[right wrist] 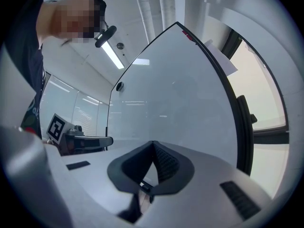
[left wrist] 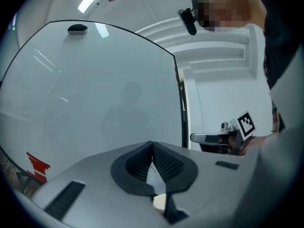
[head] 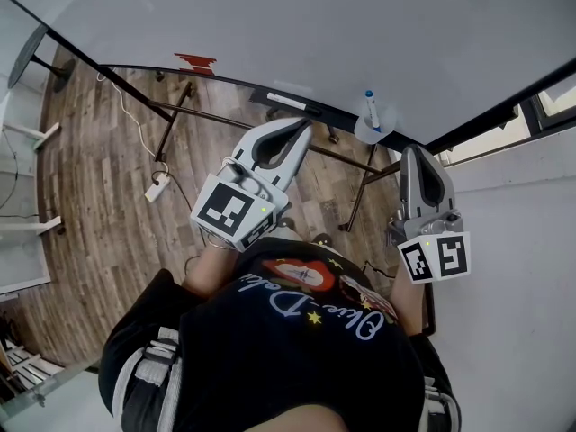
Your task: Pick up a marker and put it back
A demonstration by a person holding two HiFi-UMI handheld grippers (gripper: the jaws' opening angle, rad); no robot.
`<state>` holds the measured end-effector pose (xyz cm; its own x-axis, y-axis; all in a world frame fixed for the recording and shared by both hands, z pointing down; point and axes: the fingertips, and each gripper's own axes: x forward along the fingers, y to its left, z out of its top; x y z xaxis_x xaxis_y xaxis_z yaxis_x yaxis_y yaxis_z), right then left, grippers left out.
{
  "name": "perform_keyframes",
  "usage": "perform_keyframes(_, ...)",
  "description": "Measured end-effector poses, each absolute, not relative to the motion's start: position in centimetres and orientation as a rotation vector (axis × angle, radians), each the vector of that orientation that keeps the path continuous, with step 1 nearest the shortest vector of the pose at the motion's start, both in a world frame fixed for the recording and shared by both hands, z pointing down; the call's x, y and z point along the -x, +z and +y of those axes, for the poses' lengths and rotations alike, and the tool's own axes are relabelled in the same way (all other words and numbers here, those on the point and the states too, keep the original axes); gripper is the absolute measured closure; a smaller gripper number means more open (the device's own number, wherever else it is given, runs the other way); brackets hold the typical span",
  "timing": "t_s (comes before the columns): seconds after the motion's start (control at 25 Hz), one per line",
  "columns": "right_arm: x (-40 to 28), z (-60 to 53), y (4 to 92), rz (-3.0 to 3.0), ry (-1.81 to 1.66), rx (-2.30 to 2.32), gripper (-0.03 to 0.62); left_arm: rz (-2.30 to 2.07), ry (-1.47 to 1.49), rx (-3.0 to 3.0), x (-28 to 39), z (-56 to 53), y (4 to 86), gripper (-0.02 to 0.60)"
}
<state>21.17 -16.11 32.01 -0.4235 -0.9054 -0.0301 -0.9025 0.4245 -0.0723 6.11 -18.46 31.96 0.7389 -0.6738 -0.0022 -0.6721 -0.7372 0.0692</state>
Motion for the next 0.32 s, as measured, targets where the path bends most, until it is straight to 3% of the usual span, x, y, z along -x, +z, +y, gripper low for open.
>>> perform_keyframes(0.32, -20.92, -16.11, 31.88, 2.600, -0.065, 1.644, 0.594, -1.112, -0.044, -2.871, -5.96, -18.45, 31.91, 0.578)
